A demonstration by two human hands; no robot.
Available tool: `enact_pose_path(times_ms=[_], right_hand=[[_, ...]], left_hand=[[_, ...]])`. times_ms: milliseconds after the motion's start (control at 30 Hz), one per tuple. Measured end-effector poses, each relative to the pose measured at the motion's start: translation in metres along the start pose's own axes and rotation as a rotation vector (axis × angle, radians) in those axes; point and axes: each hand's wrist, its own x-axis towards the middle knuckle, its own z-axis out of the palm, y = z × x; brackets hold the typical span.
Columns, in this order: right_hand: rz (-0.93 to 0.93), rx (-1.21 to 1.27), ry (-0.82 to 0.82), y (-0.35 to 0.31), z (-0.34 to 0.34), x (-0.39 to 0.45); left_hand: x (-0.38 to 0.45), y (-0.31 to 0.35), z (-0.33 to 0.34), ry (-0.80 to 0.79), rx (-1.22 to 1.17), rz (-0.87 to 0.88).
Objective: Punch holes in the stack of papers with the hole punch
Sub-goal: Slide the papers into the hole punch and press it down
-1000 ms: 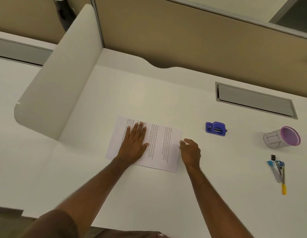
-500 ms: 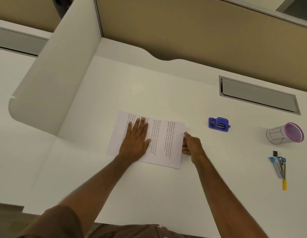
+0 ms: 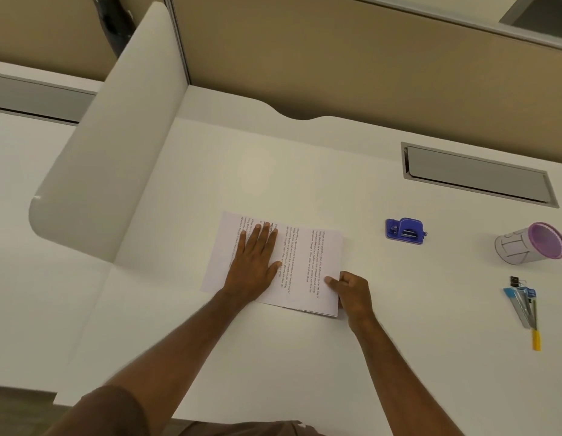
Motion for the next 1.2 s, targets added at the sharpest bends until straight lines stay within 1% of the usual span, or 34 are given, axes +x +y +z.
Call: enact_pose_path(times_ms=[67, 167, 267, 333, 400, 600, 633, 700, 767, 800, 900, 1000, 1200], right_hand=[[0.004, 0.028, -0.006, 0.001, -0.003, 0.003], [0.010, 0.074, -0.016, 0.002, -0.012, 0.004], [0.022, 0.120, -0.037, 0.007, -0.029, 0.001], [0.031, 0.142, -0.054, 0.013, -0.045, -0.002], [0.033, 0.166, -0.063, 0.022, -0.065, -0.005], [0.069, 0.251, -0.073, 0.052, -0.132, -0.016], [0.073, 0.254, -0.074, 0.057, -0.144, -0.016], [0.085, 0.260, -0.071, 0.068, -0.169, -0.015], [0.096, 0.261, -0.072, 0.077, -0.193, -0.013], [0.096, 0.260, -0.075, 0.081, -0.205, -0.012], [0.096, 0.250, -0.072, 0.091, -0.235, -0.004], [0.103, 0.231, -0.082, 0.097, -0.258, 0.007], [0.130, 0.219, -0.101, 0.102, -0.285, 0.036]], left_hand=[[0.002, -0.003, -0.009, 0.048, -0.064, 0.009], [0.001, -0.017, -0.027, 0.195, -0.151, -0.048], [-0.001, -0.031, -0.046, 0.366, -0.343, -0.233], [-0.004, -0.037, -0.055, 0.459, -0.553, -0.374], [-0.006, -0.033, -0.060, 0.480, -0.763, -0.485], [-0.011, 0.029, -0.051, 0.288, -1.161, -0.675], [-0.010, 0.042, -0.049, 0.221, -1.214, -0.723], [-0.009, 0.070, -0.045, 0.031, -1.269, -0.816], [-0.006, 0.094, -0.039, -0.146, -1.280, -0.852], [-0.004, 0.106, -0.034, -0.193, -1.280, -0.857], [0.005, 0.137, -0.021, -0.207, -1.236, -0.897], [0.016, 0.157, -0.007, -0.177, -1.175, -0.858], [0.042, 0.184, 0.013, -0.093, -1.100, -0.857]])
